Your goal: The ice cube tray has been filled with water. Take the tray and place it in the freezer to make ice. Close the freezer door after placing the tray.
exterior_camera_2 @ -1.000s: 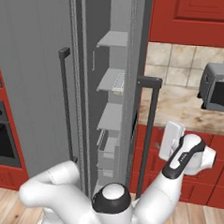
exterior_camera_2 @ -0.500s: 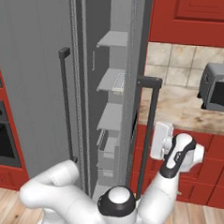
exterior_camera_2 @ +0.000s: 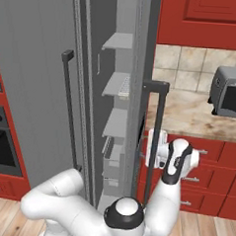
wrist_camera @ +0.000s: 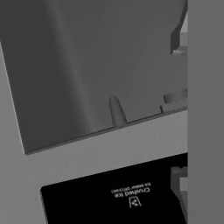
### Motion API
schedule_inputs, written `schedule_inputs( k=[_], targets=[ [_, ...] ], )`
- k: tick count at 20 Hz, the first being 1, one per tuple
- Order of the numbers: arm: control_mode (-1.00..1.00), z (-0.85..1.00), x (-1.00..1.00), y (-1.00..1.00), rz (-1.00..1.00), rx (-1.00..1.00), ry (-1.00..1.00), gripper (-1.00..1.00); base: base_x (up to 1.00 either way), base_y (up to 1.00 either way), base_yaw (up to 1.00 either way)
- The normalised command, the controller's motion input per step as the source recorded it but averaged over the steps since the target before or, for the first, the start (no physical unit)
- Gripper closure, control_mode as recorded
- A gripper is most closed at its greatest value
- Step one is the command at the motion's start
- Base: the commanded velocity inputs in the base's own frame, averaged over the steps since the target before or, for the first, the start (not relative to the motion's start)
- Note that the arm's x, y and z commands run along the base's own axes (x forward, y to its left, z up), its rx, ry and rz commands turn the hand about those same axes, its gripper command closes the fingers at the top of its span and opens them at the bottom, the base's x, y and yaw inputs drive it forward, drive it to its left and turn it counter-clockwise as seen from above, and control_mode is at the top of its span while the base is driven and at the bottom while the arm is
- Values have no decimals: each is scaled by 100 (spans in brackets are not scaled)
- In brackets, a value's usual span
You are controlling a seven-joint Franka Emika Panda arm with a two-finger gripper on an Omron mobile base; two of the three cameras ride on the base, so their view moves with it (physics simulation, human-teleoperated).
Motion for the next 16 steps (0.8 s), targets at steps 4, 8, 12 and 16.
schedule_inputs(
  k=[4, 8, 12, 16],
  targets=[
    [-100, -9, 0, 70, 5, 0, -4, -100, 0, 0, 0],
    [-100, -6, -1, 77, 2, 0, -7, -100, 0, 0, 0],
    [-100, -4, 0, 88, 0, 0, -14, -100, 0, 0, 0],
    [-100, 0, 0, 88, -10, -4, -26, -100, 0, 0, 0]
  ],
)
